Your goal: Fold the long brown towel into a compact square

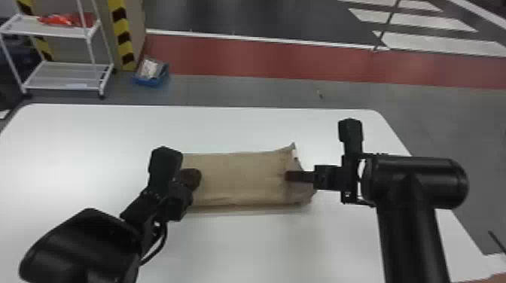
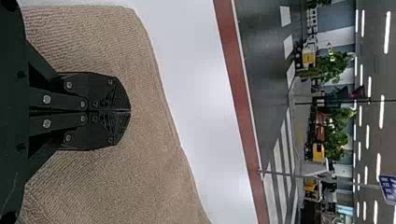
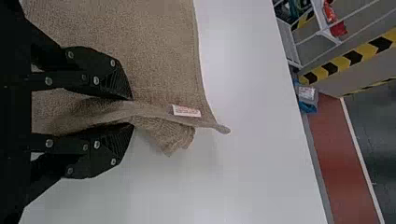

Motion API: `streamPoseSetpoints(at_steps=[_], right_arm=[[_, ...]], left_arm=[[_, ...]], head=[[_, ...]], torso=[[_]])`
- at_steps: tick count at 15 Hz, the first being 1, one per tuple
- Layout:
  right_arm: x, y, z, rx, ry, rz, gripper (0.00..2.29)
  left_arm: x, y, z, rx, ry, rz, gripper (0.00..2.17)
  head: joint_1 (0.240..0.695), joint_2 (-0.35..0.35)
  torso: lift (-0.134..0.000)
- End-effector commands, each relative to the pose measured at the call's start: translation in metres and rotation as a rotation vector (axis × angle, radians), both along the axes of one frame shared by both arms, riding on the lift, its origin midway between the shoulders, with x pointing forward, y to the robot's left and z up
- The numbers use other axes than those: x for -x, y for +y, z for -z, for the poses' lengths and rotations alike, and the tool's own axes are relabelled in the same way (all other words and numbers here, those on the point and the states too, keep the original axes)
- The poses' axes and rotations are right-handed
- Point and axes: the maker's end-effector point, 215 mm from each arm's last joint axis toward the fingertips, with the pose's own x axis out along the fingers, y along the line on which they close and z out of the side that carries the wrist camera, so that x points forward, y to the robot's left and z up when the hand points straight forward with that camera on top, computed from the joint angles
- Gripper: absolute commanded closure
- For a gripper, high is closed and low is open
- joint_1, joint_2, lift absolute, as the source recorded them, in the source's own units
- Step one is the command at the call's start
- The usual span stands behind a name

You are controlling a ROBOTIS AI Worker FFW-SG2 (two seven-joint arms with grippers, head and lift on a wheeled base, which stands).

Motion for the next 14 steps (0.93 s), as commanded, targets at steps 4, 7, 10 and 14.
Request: streamPoseSetpoints(at_steps=[4,7,10,14], right_arm=[[0.002,0.005,-0.019,-0.102,-0.01,0.002,1.65],[0.002,-0.013,-0.021,-0.118,-0.013,0.027,1.65],[0.002,-0.028,-0.023,-0.135,-0.018,0.056,1.65],[0.007,-0.041,-0.02,-0.136,-0.013,0.073,1.65]], left_arm=[[0.001,0.001,0.001,0.002,0.002,-0.009,1.97],[0.001,0.01,-0.007,0.024,-0.008,-0.03,1.97],[-0.002,0.013,-0.01,0.032,-0.014,-0.032,1.97],[-0.004,0.021,-0.007,0.036,-0.011,-0.023,1.97]], head=[[0.695,-0.157],[0.695,-0.156],[0.695,-0.164],[0.695,-0.181]], torso=[[-0.124],[-0.124],[-0.124],[-0.124]])
